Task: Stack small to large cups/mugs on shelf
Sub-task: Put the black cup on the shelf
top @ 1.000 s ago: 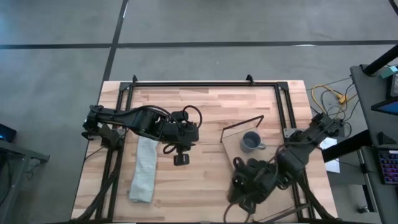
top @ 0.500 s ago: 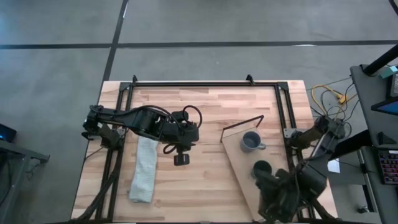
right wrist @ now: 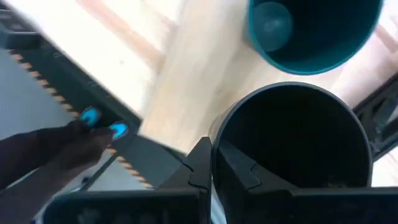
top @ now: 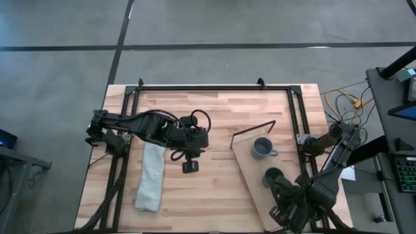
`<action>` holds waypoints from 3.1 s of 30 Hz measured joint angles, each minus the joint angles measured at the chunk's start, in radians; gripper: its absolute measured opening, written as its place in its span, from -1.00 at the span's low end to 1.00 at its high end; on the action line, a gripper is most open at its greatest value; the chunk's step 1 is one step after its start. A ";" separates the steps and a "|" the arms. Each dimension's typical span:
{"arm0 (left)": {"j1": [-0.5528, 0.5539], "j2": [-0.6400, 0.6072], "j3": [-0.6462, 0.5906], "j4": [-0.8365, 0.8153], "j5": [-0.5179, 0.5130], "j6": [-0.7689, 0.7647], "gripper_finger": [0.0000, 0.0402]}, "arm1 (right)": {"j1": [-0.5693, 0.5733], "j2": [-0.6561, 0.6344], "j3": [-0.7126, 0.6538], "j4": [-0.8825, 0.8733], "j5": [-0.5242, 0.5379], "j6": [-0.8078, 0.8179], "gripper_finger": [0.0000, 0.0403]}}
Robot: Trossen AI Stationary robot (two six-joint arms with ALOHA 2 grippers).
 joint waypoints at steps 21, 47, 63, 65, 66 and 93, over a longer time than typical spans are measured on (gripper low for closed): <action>0.000 -0.002 0.000 0.000 0.001 0.008 -0.68 | 0.000 -0.003 -0.152 0.148 0.024 0.079 -0.96; 0.000 -0.002 0.000 0.000 0.001 0.010 -0.68 | 0.003 0.002 -0.155 0.155 -0.018 0.101 -0.72; 0.001 -0.002 0.000 -0.001 0.001 0.009 -0.68 | 0.082 0.002 -0.155 0.157 -0.060 0.247 -0.72; 0.000 -0.002 0.000 0.000 0.001 0.010 -0.68 | 0.090 0.002 -0.155 0.168 -0.060 0.257 -0.72; 0.001 -0.002 0.000 -0.001 0.001 0.009 -0.68 | 0.091 0.001 -0.154 0.182 -0.059 0.258 -0.72; 0.000 -0.004 0.000 0.000 0.001 0.000 -0.68 | 0.090 -0.001 -0.140 0.194 0.004 0.208 -0.74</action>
